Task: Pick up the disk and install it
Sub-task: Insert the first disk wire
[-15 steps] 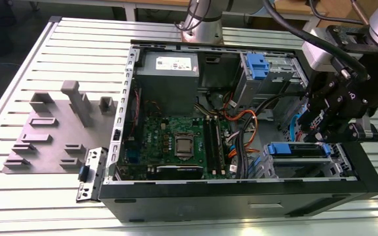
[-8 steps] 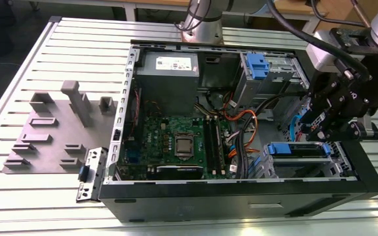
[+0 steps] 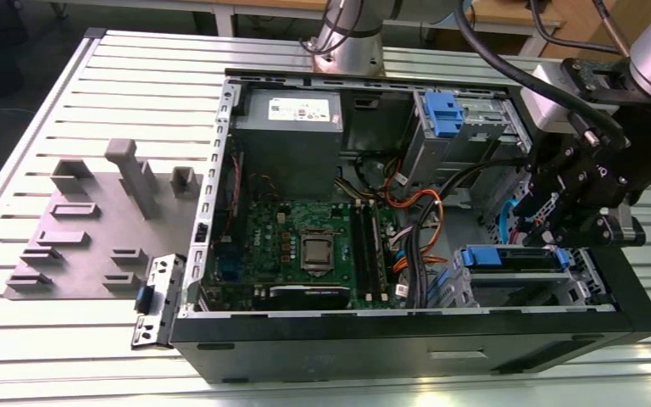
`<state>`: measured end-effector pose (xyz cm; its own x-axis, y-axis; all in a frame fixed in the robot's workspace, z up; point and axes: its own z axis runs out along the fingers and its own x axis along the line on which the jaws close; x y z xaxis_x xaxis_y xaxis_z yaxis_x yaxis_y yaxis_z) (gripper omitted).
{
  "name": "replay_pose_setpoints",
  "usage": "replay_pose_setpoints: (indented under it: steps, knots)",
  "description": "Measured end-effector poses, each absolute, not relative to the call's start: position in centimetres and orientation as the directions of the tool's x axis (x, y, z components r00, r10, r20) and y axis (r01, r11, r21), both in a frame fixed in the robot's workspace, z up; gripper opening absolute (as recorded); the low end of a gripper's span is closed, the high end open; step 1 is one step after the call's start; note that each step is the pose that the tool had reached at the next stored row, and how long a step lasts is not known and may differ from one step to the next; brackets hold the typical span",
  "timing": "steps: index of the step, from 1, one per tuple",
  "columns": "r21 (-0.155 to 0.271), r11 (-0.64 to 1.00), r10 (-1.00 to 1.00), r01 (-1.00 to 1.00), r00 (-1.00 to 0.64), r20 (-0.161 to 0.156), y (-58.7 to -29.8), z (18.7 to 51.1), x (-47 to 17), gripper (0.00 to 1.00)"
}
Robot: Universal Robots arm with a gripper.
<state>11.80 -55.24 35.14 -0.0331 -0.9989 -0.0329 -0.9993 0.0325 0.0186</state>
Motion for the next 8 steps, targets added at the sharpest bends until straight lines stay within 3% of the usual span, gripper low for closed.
replay_pose_setpoints:
  steps: [3, 8]
  knots:
    - [0.019, 0.032, -0.999, -0.999, -0.033, -0.033, -55.24, 35.13, 11.8, 0.41]
    - [0.019, 0.032, -0.999, -0.999, -0.033, -0.033, -55.24, 35.13, 11.8, 0.22]
